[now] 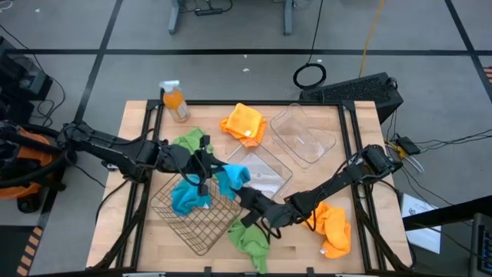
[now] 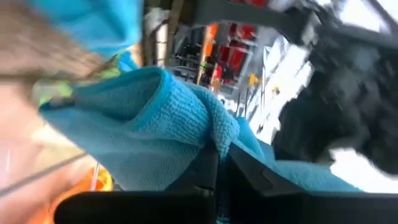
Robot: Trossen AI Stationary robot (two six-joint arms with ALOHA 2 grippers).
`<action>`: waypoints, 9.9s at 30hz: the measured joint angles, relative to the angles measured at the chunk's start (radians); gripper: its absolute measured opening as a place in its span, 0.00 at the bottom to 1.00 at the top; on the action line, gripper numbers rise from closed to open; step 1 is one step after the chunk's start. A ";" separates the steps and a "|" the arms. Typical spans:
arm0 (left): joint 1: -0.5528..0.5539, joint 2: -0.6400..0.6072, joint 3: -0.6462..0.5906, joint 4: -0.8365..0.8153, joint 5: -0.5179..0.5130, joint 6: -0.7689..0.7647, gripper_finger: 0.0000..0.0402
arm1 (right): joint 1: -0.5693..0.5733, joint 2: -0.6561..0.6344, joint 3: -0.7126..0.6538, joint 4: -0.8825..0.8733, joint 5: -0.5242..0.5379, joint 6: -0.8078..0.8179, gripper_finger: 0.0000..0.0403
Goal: Sort microfiber towel by color & place in baskets
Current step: Put the blue microfiber towel into the wire basket
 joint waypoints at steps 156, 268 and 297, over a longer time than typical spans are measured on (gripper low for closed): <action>-0.345 0.019 0.000 0.323 -0.623 0.748 0.06 | 0.088 -0.008 0.001 -0.029 0.080 -0.044 0.65; -0.287 0.026 -0.001 0.041 -0.278 0.563 0.06 | -0.023 -0.007 0.000 0.483 -0.328 0.088 0.77; -0.253 0.026 0.000 0.038 -0.400 0.346 0.22 | -0.012 -0.007 0.000 0.344 -0.189 0.189 0.04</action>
